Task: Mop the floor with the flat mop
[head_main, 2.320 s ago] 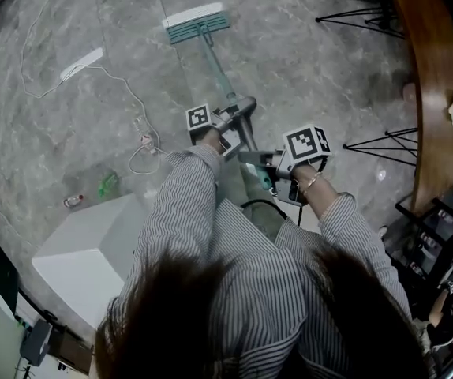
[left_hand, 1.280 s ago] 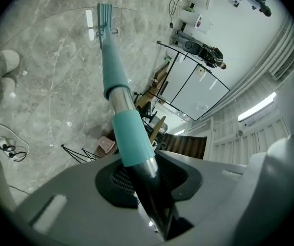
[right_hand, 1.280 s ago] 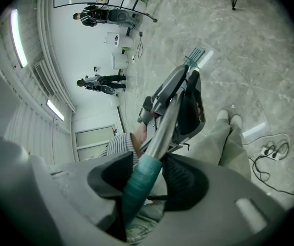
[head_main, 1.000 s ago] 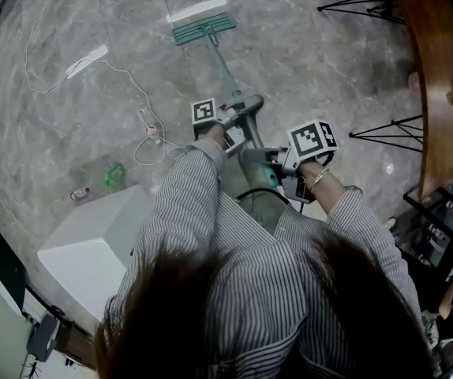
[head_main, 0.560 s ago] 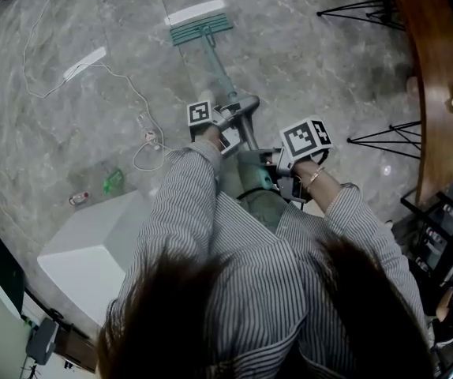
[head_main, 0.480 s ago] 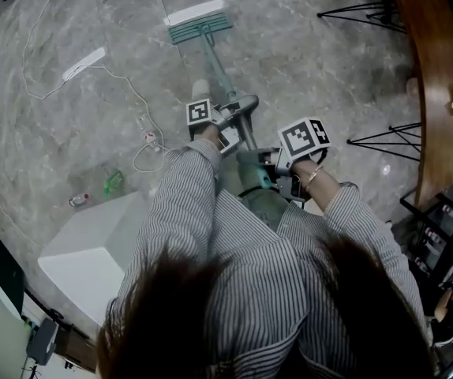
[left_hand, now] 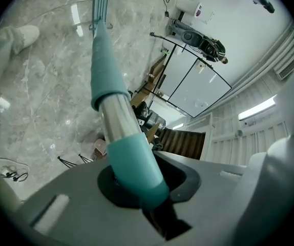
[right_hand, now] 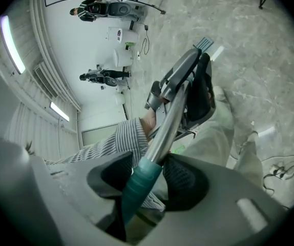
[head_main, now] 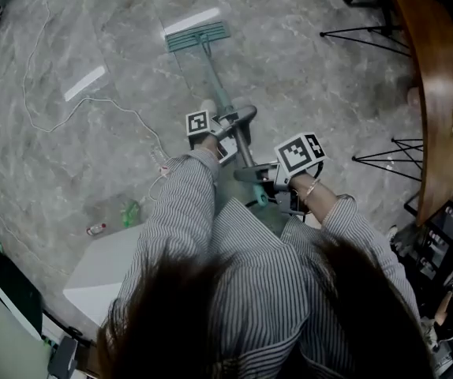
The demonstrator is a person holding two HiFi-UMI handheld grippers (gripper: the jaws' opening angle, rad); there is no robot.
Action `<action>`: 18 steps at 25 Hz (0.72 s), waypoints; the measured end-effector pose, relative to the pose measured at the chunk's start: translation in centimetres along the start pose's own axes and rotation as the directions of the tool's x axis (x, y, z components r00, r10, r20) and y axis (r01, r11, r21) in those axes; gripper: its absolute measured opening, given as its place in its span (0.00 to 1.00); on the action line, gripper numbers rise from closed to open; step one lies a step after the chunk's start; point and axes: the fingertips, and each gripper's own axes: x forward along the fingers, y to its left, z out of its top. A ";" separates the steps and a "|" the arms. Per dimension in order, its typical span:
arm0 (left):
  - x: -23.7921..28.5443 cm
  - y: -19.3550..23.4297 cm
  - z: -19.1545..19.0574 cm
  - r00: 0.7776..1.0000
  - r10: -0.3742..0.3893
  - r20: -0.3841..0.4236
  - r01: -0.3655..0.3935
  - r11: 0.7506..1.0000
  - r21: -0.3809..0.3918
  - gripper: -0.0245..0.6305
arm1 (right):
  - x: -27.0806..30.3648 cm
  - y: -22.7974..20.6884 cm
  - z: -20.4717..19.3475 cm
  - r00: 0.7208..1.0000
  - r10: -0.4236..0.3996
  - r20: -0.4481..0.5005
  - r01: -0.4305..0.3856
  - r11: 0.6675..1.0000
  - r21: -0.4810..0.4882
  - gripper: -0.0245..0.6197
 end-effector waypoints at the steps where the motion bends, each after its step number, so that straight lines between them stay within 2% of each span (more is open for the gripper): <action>1: 0.3 -0.6 1.2 1.000 0.006 -0.003 -0.006 1.000 0.000 0.13 | 0.1 0.4 1.4 1.000 0.004 0.006 -0.004 1.000 0.000 0.33; 8: 2.1 -5.4 10.9 0.999 0.046 -0.025 -0.045 0.999 0.017 0.13 | 1.7 3.9 12.2 0.998 0.037 0.059 -0.037 0.999 0.003 0.33; 13: 4.3 -9.9 18.1 1.000 0.020 0.007 -0.020 0.999 0.045 0.13 | 1.4 6.9 20.3 0.991 0.057 0.123 -0.061 0.998 0.030 0.33; 18: 6.2 -14.0 25.4 0.999 0.024 0.049 -0.028 0.996 0.087 0.17 | 1.2 9.2 28.7 0.982 0.037 0.183 -0.040 0.999 0.012 0.33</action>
